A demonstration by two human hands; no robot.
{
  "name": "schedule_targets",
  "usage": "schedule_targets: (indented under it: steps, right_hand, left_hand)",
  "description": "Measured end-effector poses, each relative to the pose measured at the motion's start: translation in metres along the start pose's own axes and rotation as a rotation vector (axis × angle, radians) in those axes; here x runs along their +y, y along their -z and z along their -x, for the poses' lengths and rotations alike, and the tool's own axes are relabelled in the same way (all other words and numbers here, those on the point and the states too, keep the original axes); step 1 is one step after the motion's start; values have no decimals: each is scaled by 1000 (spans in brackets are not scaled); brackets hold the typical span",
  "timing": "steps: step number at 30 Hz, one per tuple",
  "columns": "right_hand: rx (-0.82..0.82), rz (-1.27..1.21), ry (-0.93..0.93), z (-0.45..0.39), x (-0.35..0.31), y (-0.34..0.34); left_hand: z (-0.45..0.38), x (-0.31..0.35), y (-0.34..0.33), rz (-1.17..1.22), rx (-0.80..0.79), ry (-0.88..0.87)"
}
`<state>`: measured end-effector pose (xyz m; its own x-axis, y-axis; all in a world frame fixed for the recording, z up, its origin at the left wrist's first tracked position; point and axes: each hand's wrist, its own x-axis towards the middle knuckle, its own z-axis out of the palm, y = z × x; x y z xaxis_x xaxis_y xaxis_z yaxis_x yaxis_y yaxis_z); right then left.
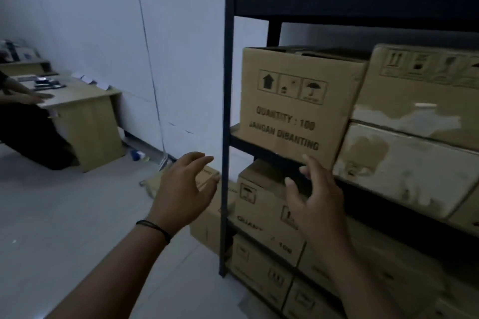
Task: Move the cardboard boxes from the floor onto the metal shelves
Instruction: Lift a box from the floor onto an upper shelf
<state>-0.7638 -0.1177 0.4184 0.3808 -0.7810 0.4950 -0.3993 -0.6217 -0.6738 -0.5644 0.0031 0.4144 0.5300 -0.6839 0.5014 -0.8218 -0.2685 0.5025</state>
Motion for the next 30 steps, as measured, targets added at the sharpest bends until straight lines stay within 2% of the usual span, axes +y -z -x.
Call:
schedule_targets:
  steps: [4, 10, 15, 30]
  right_hand:
    - [-191, 8, -36, 10, -35, -55]
    - [-360, 37, -107, 4, -54, -120]
    - [-418, 9, -206, -20, -48, -177]
    - [-565, 27, -351, -146, -41, -338]
  left_hand:
    - [8, -63, 35, -9, -49, 99]
    - [-4, -125, 49, -25, -113, 172]
    - [-39, -169, 41, -58, -175, 193]
    - [-182, -309, 0, -32, -276, 251]
